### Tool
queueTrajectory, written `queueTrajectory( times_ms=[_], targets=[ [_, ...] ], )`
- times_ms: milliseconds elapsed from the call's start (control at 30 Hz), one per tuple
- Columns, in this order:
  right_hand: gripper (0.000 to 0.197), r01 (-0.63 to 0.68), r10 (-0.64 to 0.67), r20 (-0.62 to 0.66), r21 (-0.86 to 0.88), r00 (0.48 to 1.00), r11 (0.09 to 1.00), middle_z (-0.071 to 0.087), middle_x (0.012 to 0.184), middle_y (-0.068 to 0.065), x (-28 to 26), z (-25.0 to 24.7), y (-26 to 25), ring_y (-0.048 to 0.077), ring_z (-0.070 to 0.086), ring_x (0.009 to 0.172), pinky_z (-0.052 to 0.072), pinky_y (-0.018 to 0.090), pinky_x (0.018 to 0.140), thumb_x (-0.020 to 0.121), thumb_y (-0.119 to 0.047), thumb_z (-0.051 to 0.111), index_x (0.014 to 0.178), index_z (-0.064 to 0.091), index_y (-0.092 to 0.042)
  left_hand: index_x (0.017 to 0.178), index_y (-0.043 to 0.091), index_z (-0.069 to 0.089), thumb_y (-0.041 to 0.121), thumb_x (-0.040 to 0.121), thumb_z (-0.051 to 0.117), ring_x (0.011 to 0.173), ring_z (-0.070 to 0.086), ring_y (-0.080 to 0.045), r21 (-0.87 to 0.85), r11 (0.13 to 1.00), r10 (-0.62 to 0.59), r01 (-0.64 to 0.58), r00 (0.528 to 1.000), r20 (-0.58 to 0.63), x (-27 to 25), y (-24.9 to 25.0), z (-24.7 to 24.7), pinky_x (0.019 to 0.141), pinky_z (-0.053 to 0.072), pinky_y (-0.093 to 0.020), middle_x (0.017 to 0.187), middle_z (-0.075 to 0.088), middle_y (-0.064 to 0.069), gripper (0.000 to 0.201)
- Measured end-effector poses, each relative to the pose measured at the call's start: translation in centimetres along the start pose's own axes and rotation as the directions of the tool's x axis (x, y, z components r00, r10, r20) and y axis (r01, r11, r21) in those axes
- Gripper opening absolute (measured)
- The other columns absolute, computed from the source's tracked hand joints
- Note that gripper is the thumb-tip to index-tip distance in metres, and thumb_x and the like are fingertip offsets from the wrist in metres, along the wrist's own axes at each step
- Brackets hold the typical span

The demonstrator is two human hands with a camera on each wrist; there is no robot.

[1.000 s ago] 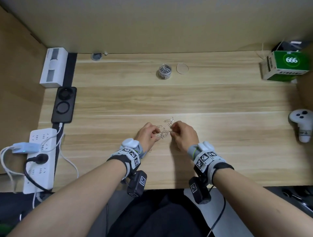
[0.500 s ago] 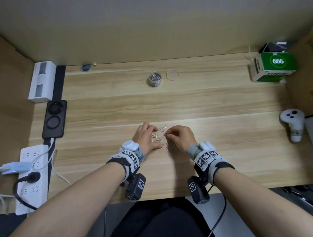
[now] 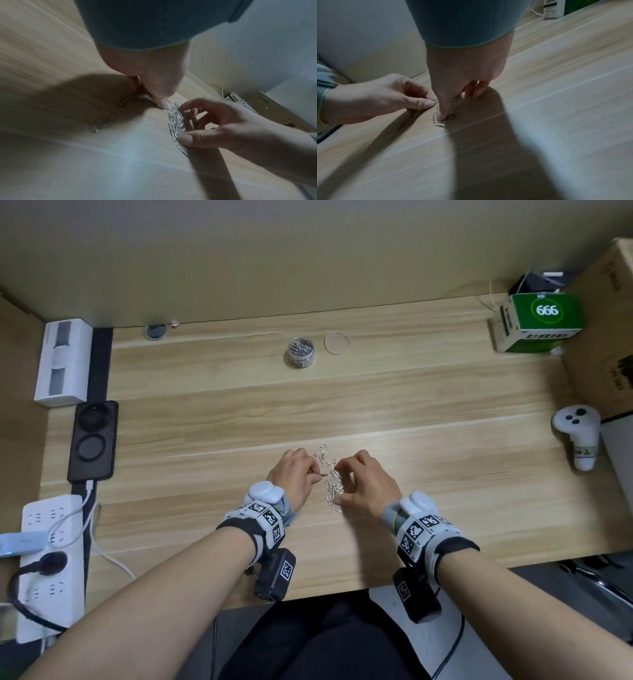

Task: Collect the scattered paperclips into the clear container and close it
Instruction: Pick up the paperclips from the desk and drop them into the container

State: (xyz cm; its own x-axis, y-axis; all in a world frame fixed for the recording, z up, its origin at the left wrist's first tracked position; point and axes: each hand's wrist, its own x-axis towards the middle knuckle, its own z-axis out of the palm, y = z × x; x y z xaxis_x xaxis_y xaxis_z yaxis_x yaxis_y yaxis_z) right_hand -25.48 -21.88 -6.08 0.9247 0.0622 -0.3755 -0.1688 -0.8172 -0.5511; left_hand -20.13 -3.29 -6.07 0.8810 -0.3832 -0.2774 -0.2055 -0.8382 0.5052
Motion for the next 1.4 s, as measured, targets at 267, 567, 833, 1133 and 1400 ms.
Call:
queueTrajectory(
  times_ms=[267, 567, 833, 1133, 1400],
  targets=[
    [0.008, 0.023, -0.021, -0.13, 0.009, 0.991, 1.0, 0.052, 0.102, -0.01, 1.4, 1.1, -0.6, 0.016, 0.054, 0.097, 0.049, 0.037, 0.071, 0.083, -0.03, 0.072, 0.085, 0.065, -0.027, 0.09, 0.023, 0.06, 0.029, 0.089, 0.063, 0.1, 0.047, -0.016, 0.045, 0.998, 0.044, -0.042, 0.998, -0.048, -0.9, -1.0, -0.1, 0.067, 0.042, -0.033, 0.098, 0.052, 0.006, 0.007],
    [0.008, -0.006, 0.031, -0.198, 0.124, 0.98, 0.992, 0.063, 0.092, -0.002, 3.4, 0.2, -0.9, 0.019, 0.06, 0.087, 0.041, 0.029, 0.073, 0.082, -0.015, 0.071, 0.087, 0.072, -0.021, 0.092, 0.023, 0.059, 0.028, 0.091, 0.061, 0.094, 0.054, -0.018, 0.014, 1.0, 0.022, -0.022, 0.999, -0.034, 0.6, -1.5, -0.9, 0.067, 0.036, -0.029, 0.098, 0.058, 0.005, 0.005],
    [0.005, -0.204, 0.249, -0.042, 0.453, 0.968, 0.868, 0.073, 0.073, -0.001, 6.3, -2.1, -1.2, 0.015, 0.067, 0.067, 0.056, 0.025, 0.067, 0.076, -0.014, 0.079, 0.077, 0.075, -0.017, 0.083, 0.014, 0.063, 0.017, 0.083, 0.069, 0.084, 0.06, -0.023, -0.194, 0.98, -0.03, 0.033, 0.999, 0.016, 4.2, -1.9, -2.8, 0.067, 0.036, -0.027, 0.086, 0.066, 0.0, 0.007],
    [0.015, -0.212, 0.314, 0.021, 0.78, 0.949, 0.589, 0.061, 0.062, 0.004, 13.8, -7.7, -4.6, 0.014, 0.055, 0.05, 0.053, 0.025, 0.052, 0.082, 0.004, 0.073, 0.076, 0.067, -0.007, 0.072, 0.024, 0.065, 0.018, 0.078, 0.075, 0.066, 0.067, -0.02, -0.493, 0.85, -0.276, 0.184, 0.954, -0.12, 13.2, -1.2, -8.3, 0.066, 0.058, -0.04, 0.064, 0.066, 0.007, 0.013],
    [0.009, -0.166, 0.36, 0.005, 0.894, 0.933, 0.417, 0.062, 0.064, 0.007, 21.5, -9.4, -7.0, 0.008, 0.055, 0.043, 0.052, 0.019, 0.049, 0.085, 0.003, 0.07, 0.081, 0.066, -0.003, 0.083, 0.014, 0.071, 0.014, 0.079, 0.073, 0.07, 0.063, -0.016, -0.556, 0.816, -0.353, 0.155, 0.896, -0.269, 21.9, -1.1, -10.7, 0.072, 0.056, -0.036, 0.076, 0.069, 0.001, 0.004]
  ],
)
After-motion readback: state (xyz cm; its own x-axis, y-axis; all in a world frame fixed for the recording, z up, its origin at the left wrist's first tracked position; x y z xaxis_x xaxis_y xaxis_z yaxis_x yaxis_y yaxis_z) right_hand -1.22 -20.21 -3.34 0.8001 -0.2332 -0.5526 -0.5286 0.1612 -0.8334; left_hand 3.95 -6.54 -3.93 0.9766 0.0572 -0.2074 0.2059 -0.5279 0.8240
